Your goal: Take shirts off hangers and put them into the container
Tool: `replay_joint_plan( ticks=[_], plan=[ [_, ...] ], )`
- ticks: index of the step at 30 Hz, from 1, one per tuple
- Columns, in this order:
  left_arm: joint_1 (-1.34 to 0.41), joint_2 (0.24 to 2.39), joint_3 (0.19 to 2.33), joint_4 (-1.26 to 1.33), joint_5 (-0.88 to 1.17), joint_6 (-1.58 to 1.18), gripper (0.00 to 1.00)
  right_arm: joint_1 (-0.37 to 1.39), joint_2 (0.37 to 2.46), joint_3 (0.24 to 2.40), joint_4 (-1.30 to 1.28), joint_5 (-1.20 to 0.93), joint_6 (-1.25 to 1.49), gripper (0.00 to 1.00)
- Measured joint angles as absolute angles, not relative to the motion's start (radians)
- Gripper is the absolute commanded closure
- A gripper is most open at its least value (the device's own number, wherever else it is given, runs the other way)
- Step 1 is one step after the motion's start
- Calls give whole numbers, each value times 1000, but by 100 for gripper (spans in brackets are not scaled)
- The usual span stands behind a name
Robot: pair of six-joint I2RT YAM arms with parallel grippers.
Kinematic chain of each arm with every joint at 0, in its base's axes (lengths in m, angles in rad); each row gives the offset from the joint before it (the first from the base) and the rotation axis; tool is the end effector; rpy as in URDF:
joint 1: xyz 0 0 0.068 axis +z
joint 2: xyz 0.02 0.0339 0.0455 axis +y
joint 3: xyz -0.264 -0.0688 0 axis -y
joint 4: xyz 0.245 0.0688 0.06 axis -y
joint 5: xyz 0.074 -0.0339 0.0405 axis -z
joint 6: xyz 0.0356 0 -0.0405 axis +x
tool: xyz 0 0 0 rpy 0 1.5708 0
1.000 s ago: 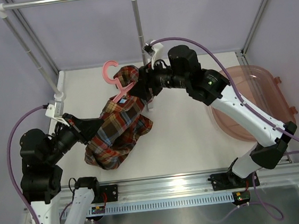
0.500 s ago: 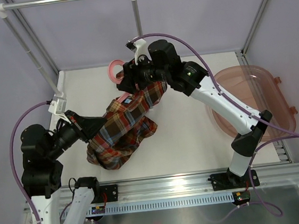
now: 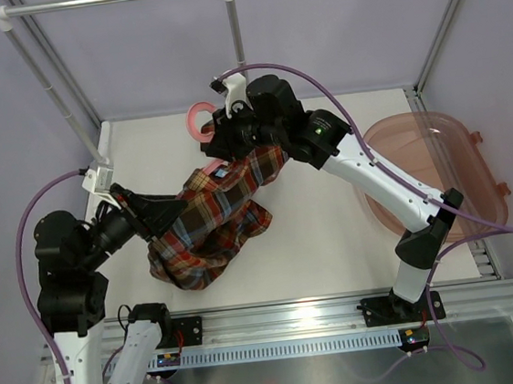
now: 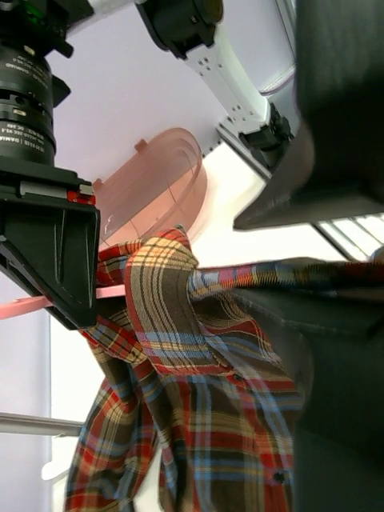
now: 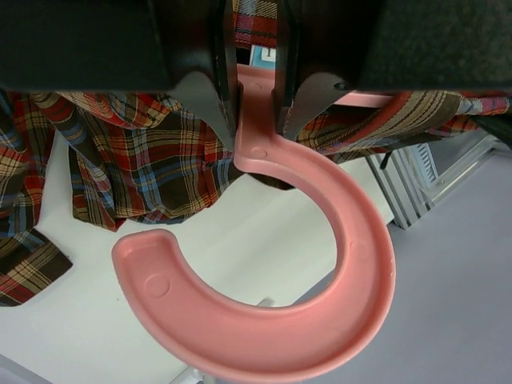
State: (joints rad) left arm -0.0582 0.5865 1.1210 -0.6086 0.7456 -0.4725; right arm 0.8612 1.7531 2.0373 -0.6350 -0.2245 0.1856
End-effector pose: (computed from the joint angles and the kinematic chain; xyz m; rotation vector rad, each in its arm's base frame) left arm 0.0787 -0.0288 0.4286 0.2427 1.7077 -1.0066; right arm 0.2470 0.2997 0.4621 -0.8182 1.8498 0.9013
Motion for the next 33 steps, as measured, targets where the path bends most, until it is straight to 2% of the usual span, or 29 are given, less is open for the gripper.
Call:
replay_joint_plan(
  ticks=[2, 6, 22, 29, 32, 33],
  plan=[
    [-58, 583, 1121, -600, 748, -473, 47, 865, 1753, 2037, -638, -198, 187, 100],
    [-58, 569, 1128, -613, 749, -455, 40, 869, 1752, 2037, -665, -147, 187, 100],
    [-58, 513, 1065, -683, 749, -399, 35, 870, 1723, 2178, -810, 3, 148, 100],
    [-58, 511, 1043, -717, 744, -374, 42, 870, 1681, 2194, -832, 61, 128, 100],
    [-58, 511, 1043, -719, 738, -363, 50, 870, 1662, 2191, -843, 85, 123, 100],
    [-58, 511, 1043, -720, 737, -360, 57, 870, 1654, 2186, -844, 93, 121, 100]
  ],
)
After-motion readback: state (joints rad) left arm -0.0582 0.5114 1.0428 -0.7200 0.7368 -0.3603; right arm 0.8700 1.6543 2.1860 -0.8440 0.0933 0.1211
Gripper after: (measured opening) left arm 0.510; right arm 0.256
